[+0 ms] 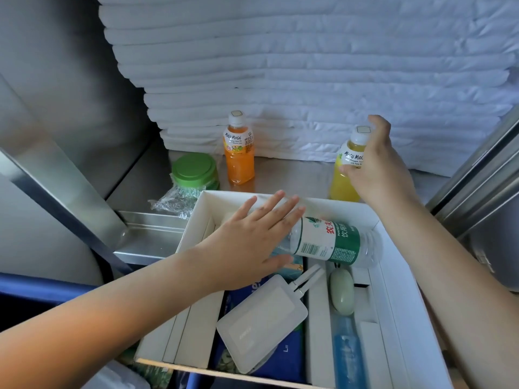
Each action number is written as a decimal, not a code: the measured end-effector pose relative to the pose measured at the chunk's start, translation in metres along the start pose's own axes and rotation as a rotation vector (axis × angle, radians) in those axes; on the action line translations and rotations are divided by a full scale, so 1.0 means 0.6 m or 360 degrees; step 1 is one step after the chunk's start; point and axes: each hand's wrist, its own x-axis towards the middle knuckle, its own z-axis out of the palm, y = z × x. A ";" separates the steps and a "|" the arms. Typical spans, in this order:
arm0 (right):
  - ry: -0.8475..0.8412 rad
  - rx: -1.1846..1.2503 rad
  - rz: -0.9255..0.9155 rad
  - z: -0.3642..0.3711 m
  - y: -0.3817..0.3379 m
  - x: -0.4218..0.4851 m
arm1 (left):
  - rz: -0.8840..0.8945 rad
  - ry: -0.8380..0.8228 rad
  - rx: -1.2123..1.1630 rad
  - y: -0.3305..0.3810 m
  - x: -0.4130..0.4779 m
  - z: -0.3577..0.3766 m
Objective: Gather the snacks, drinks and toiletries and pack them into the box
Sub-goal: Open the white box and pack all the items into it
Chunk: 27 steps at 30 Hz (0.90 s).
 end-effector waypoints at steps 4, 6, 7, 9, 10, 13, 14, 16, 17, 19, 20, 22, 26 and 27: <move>0.0087 0.0231 -0.0052 -0.039 -0.023 -0.022 | -0.0026 0.0125 -0.0035 -0.003 0.011 -0.031; 0.0105 0.0332 -0.0132 -0.061 -0.040 -0.035 | -0.0043 0.0230 -0.0076 -0.006 0.023 -0.050; 0.0102 0.0374 -0.0170 -0.072 -0.049 -0.041 | -0.0054 0.0295 -0.0120 -0.008 0.030 -0.060; 0.0074 0.0457 -0.0212 -0.096 -0.063 -0.051 | -0.0053 0.0460 -0.0243 -0.012 0.041 -0.083; 0.0052 0.0514 -0.0220 -0.108 -0.068 -0.056 | -0.0038 0.0545 -0.0333 -0.013 0.045 -0.097; -0.0085 0.0755 -0.0253 -0.140 -0.081 -0.069 | 0.0058 0.0738 -0.0734 -0.006 0.051 -0.135; -0.0167 0.0828 -0.0277 -0.148 -0.082 -0.073 | 0.0104 0.0773 -0.0830 -0.002 0.052 -0.146; -0.0377 0.0903 -0.0346 -0.157 -0.080 -0.080 | 0.0195 0.0828 -0.0902 0.007 0.053 -0.161; -0.0496 0.0907 -0.0379 -0.159 -0.077 -0.082 | 0.0236 0.0851 -0.0910 0.012 0.052 -0.165; -0.0719 0.0858 -0.0408 -0.160 -0.070 -0.087 | 0.0300 0.0877 -0.0915 0.023 0.050 -0.166; -0.0811 0.0809 -0.0401 -0.159 -0.065 -0.089 | 0.0319 0.0876 -0.0917 0.028 0.049 -0.163; -0.0946 0.0694 -0.0359 -0.156 -0.057 -0.096 | 0.0337 0.0826 -0.0910 0.036 0.048 -0.155; -0.1098 0.0554 -0.0323 -0.149 -0.040 -0.110 | 0.0319 0.0672 -0.0952 0.045 0.048 -0.140; -0.1115 0.0532 -0.0321 -0.147 -0.036 -0.114 | 0.0299 0.0642 -0.0989 0.046 0.047 -0.137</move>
